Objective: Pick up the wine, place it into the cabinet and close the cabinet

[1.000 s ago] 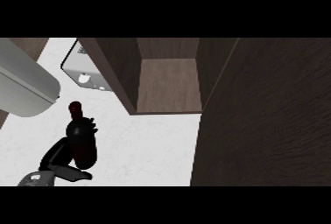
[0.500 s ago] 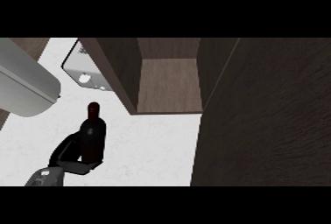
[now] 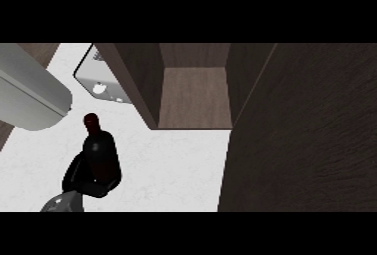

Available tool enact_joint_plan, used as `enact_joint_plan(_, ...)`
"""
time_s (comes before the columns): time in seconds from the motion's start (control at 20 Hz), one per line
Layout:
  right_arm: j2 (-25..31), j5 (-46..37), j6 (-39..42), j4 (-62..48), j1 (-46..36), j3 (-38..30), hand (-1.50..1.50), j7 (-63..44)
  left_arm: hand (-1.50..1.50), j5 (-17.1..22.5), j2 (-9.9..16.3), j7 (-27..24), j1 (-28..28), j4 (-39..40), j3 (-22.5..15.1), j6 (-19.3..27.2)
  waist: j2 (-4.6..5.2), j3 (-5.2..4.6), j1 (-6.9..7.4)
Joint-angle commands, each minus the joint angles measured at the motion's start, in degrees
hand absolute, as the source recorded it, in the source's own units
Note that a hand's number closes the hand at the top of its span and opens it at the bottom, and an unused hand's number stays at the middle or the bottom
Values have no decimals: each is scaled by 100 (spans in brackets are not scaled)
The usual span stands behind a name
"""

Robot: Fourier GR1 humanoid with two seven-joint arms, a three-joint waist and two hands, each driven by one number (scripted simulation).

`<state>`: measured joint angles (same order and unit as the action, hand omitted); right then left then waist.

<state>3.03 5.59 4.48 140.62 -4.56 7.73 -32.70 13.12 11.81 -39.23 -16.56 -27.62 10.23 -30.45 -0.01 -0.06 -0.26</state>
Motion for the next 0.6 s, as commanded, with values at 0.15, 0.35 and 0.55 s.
enact_joint_plan(0.15, -43, 99, 106, 320, 350, 178, -150, 6, 150, 671, -461, -630, 285, -134, 676, 631, -7, 4, 14)
enact_joint_plan(0.35, -11, 289, 75, 600, 303, -16, -150, -213, 150, 764, -624, -572, 46, -413, 631, 799, -6, 4, 0)
enact_joint_plan(0.55, 142, 620, 135, 149, -148, -507, -150, -284, 150, 937, -658, -108, 30, -716, 506, 598, 0, 5, 18)
